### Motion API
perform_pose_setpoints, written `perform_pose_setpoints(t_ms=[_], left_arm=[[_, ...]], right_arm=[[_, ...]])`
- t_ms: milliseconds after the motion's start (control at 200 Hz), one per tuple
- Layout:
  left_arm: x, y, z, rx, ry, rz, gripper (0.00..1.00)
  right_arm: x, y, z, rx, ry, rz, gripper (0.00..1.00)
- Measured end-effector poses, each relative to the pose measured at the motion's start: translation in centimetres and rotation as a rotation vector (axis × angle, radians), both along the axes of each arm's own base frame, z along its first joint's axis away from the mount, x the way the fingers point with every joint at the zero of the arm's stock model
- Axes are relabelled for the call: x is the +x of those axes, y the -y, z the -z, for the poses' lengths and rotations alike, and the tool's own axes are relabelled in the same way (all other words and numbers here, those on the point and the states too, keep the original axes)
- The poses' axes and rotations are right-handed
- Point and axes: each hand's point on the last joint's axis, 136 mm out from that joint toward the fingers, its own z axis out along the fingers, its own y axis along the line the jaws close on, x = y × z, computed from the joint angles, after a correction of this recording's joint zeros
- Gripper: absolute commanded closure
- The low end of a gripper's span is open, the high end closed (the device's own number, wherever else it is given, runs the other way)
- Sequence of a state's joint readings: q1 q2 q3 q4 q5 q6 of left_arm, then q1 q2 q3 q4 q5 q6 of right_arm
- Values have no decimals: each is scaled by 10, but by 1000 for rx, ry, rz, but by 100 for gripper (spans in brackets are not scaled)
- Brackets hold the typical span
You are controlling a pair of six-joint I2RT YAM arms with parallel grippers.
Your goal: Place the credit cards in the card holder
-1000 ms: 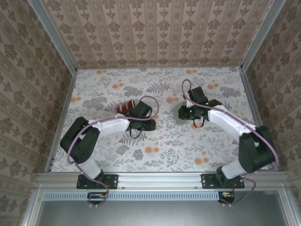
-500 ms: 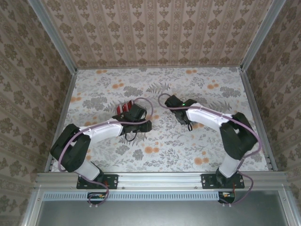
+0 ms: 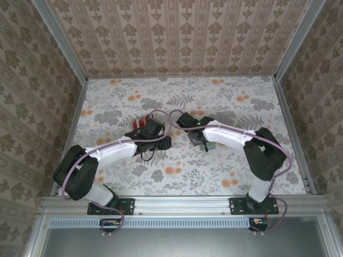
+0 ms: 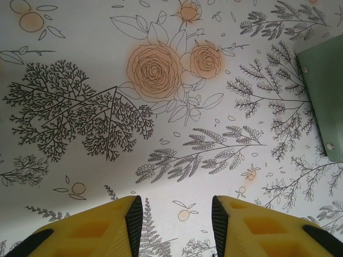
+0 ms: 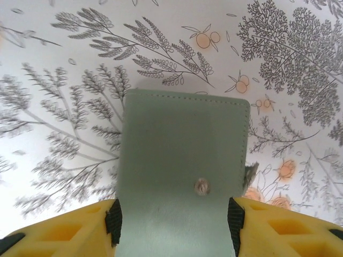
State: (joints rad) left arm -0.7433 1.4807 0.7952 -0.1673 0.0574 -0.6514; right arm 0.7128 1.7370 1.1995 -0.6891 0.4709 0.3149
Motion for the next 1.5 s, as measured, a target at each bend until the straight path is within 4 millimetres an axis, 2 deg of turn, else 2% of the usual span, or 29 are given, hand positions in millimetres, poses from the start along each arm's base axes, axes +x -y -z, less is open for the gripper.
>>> perform_pose_setpoints(t_ms=[125,230,295,395,550,695,830,1030,1175,1500], left_arm=[[6,12,-2,-17,-7,15,61],[17,35,-10,-51,-1,44,63],[24,54,-15,-75,1,71,63],[33,86,-22,-117,4,117,64],[46,125,-26,-155,-3,167,64],[54,149,-22,-167,-25,204,64],[55,159,-7,-153,-69,221,64],[42,165,16,-124,-127,254,64],[40,168,18,-124,-139,262,65],[38,168,17,-125,-149,266,65]], right_arm=[[-4,9,-32,196,27,30,46],[3,28,-48,324,21,90,52],[7,41,-43,362,-10,126,55],[4,55,-22,370,-96,161,63],[-2,52,3,368,-194,153,67],[0,51,17,352,-241,163,68],[9,52,23,343,-257,180,68],[13,55,27,331,-264,188,70],[21,54,29,318,-256,188,76],[23,58,29,300,-251,193,92]])
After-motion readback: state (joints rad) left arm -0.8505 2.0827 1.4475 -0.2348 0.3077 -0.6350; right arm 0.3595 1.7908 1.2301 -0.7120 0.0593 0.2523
